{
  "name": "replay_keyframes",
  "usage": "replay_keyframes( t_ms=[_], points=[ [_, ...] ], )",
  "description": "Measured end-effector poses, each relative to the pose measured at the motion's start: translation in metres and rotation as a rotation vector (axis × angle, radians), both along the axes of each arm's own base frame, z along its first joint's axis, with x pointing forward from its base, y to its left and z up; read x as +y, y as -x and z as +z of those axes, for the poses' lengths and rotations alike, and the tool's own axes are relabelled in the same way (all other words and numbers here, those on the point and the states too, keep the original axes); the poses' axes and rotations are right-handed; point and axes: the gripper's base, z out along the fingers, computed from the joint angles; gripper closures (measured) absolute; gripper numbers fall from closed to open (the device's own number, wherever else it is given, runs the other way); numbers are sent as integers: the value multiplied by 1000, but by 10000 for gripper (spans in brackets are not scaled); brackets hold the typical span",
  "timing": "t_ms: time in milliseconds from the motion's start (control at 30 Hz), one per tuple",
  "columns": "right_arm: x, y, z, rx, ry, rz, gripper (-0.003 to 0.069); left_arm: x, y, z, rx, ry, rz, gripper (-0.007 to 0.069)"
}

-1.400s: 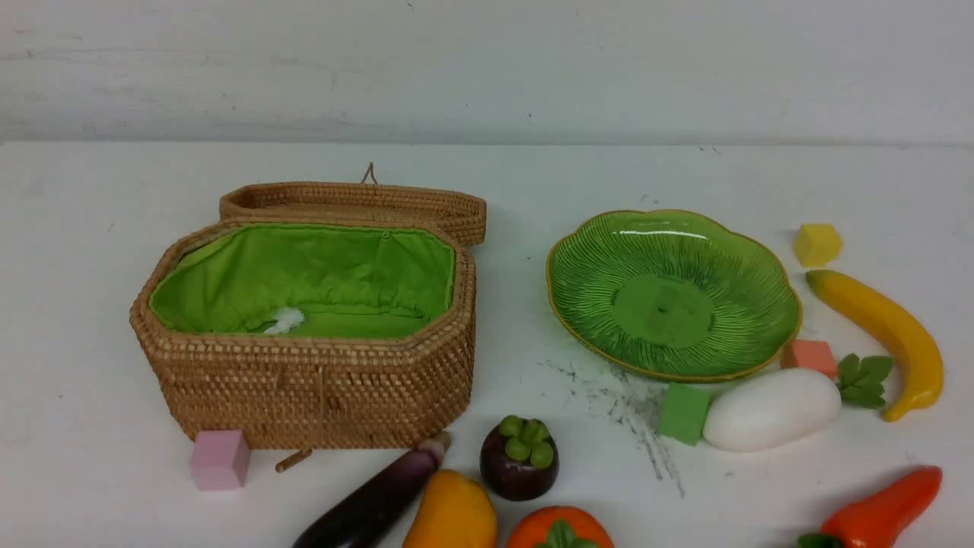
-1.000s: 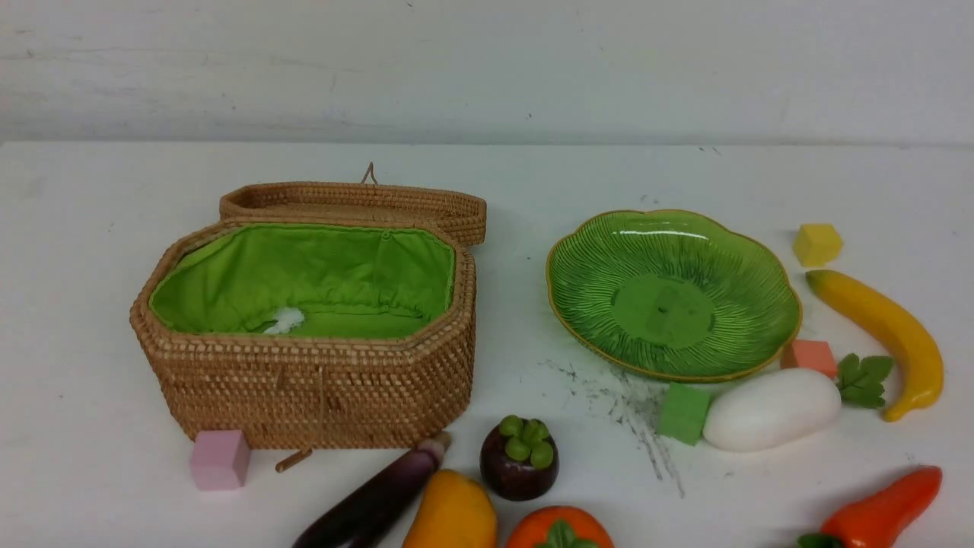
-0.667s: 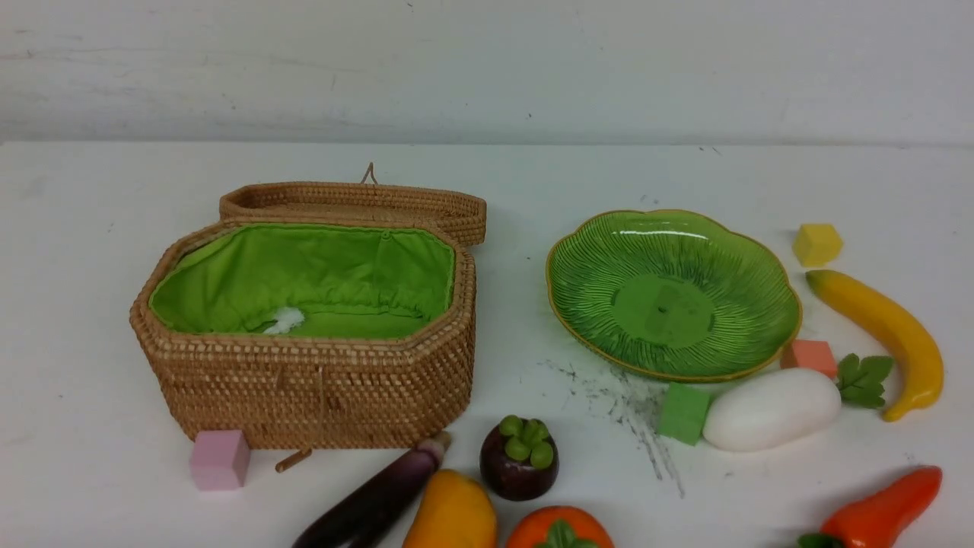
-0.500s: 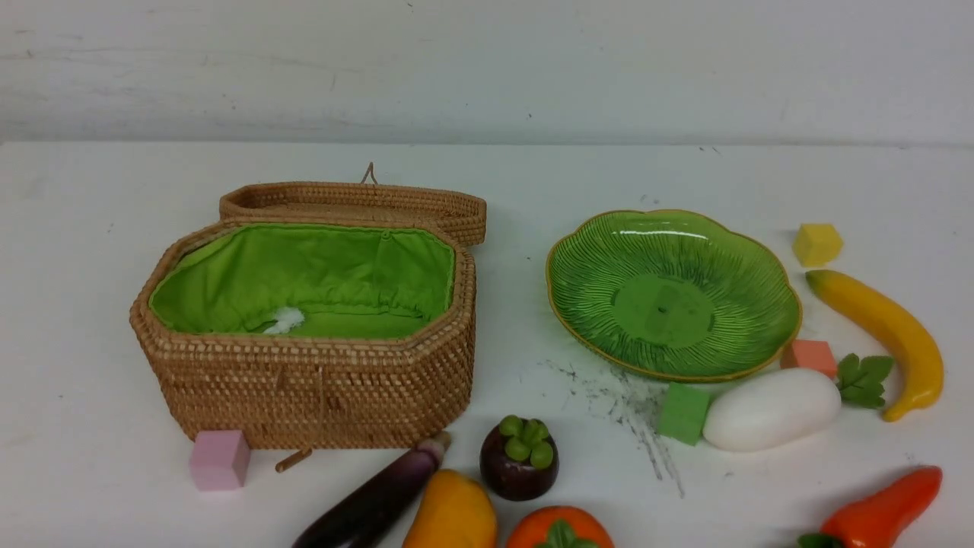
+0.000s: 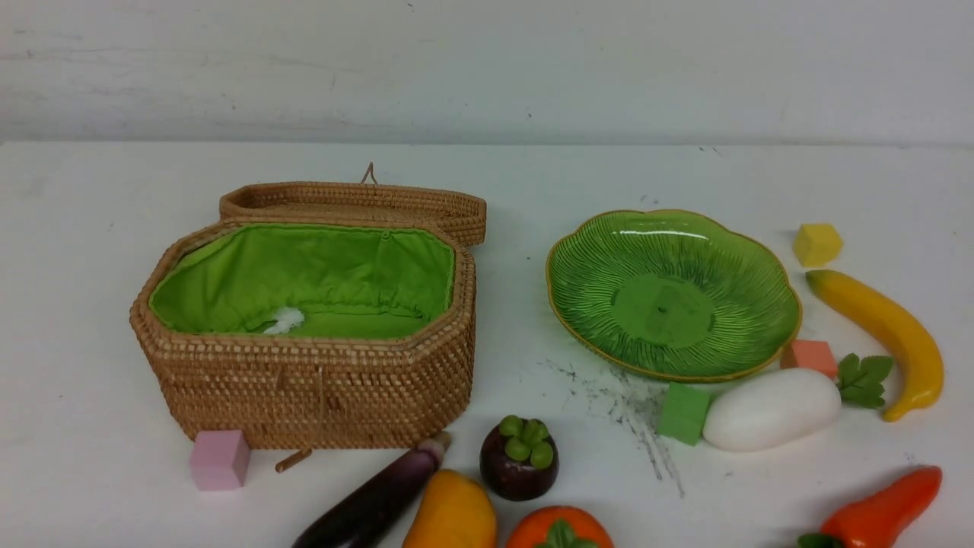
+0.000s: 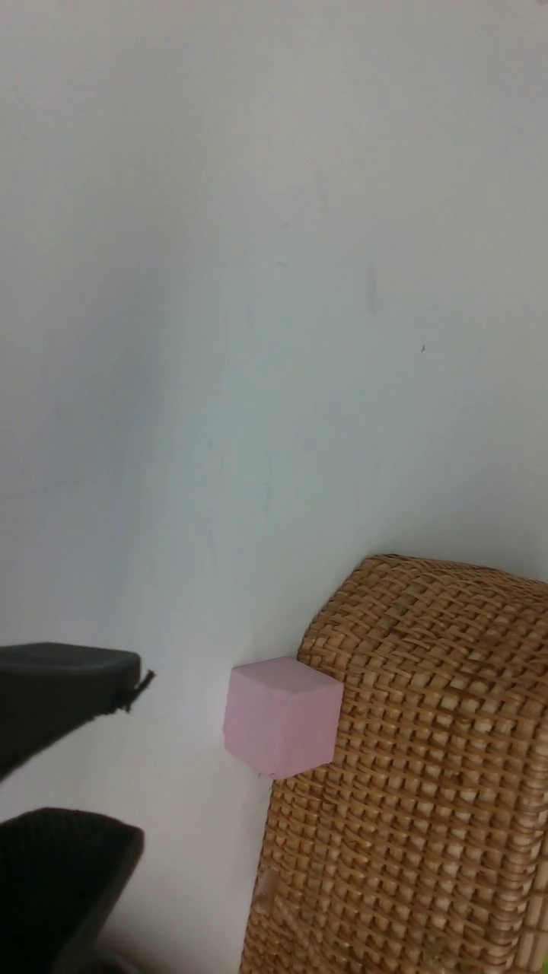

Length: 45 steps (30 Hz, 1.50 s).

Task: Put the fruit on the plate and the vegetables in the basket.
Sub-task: Use the left arm to grab an eggplant and put it into the left basket

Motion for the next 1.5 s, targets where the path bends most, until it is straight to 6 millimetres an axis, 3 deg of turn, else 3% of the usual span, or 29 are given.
replay_keyframes(
  t_ms=[533,733,933,1067,1167,1267,1300,1333,1367,1433,1467,1500],
  points=[
    [0,0,0,0,0,0,421,0,0,0,-1,-3,0,386],
    [0,0,0,0,0,0,421,-1,-3,12,-141,29,-2,386],
    [0,0,0,0,0,0,421,1,-4,39,-435,416,54,386],
    [0,0,0,0,0,0,421,6,-2,52,-577,491,84,386],
    [0,0,0,0,0,0,421,6,5,81,-668,478,60,386],
    [0,0,0,0,0,0,421,3,20,136,-765,403,7,386],
    [0,0,0,0,0,0,421,3,19,136,-752,402,7,386],
    [0,0,0,0,0,0,421,1,24,165,-761,356,-12,386],
    [0,0,0,0,0,0,421,-1,24,185,-727,319,-21,386],
    [0,0,0,0,0,0,421,-2,19,204,-633,272,-25,386],
    [0,0,0,0,0,0,421,-3,9,210,-502,236,-20,386],
    [0,0,0,0,0,0,421,-3,10,212,-511,231,-20,386]
  ],
)
